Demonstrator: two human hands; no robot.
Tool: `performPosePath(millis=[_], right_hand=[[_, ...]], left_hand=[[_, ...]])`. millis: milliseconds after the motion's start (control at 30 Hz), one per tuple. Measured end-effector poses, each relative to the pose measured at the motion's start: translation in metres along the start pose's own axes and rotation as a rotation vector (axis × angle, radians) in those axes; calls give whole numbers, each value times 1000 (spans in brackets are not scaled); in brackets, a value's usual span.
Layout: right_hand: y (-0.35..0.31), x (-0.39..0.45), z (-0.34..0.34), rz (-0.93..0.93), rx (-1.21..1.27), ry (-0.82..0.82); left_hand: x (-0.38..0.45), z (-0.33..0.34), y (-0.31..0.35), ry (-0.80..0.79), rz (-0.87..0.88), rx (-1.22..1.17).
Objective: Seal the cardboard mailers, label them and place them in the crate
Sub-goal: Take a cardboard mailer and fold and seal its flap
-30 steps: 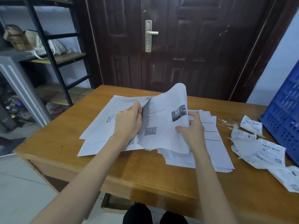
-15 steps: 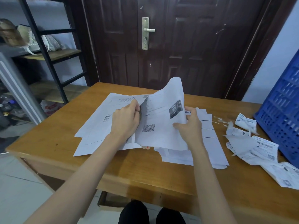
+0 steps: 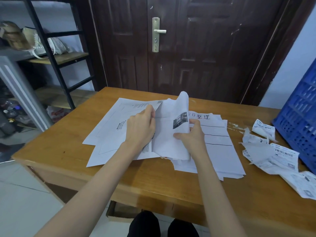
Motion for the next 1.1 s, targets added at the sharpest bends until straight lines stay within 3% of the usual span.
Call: performPosePath(millis=[700,1100], right_hand=[[-3,0,-4,22,-21,-8],[3,2,16,150,-66,-141]], left_hand=[[-1,-1,16,-65,-42,-27],[-4,0,21,-40,-28,-49]])
Point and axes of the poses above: each hand's wrist, its own x-axis towards the middle knuckle, its own z-axis out of the palm, y = z × x, the point moved 3 cm from there along x, towards the middle knuckle, and after that the axes turned 3 degrees about y, right-handed, at the moved point
